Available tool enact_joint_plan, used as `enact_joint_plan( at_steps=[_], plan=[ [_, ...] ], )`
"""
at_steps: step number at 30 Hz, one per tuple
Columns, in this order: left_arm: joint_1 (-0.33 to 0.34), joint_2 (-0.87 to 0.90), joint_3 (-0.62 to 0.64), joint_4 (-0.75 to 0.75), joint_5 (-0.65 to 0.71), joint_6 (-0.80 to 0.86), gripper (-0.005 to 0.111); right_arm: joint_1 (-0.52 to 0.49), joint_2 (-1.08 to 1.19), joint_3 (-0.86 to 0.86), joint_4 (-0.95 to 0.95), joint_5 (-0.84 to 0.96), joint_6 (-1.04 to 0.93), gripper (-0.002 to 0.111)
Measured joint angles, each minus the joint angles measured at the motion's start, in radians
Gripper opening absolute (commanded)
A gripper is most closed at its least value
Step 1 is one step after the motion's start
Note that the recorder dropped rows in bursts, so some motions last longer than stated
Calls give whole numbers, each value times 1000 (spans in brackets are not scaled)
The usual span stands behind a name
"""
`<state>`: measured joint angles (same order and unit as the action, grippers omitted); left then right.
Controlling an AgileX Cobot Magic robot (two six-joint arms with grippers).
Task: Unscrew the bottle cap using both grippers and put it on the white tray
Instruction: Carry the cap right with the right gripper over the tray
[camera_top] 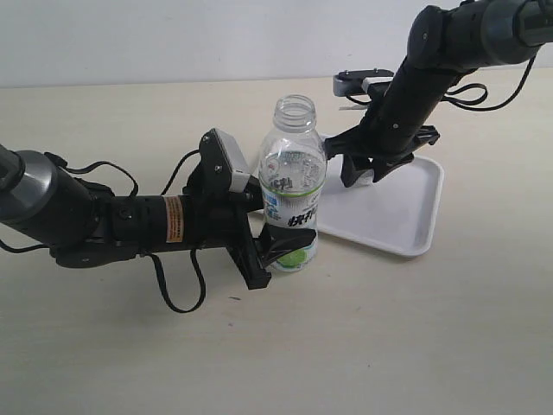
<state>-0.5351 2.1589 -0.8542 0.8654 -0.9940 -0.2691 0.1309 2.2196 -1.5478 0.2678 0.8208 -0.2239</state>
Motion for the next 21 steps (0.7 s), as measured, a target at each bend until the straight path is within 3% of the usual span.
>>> enact_joint_plan(
  at_steps=[5,11,15,21],
  plan=[
    [0,0,0,0,0,0,0,24,17,-4,-11,-12,0,6],
    [0,0,0,0,0,0,0,34,17,-4,-28,-24,2,45],
    [0,0,0,0,0,0,0,34,17,-4,-46,-26,11,64],
    [0,0,0,0,0,0,0,34,17,-4,-52,-32,13,74]
  ],
)
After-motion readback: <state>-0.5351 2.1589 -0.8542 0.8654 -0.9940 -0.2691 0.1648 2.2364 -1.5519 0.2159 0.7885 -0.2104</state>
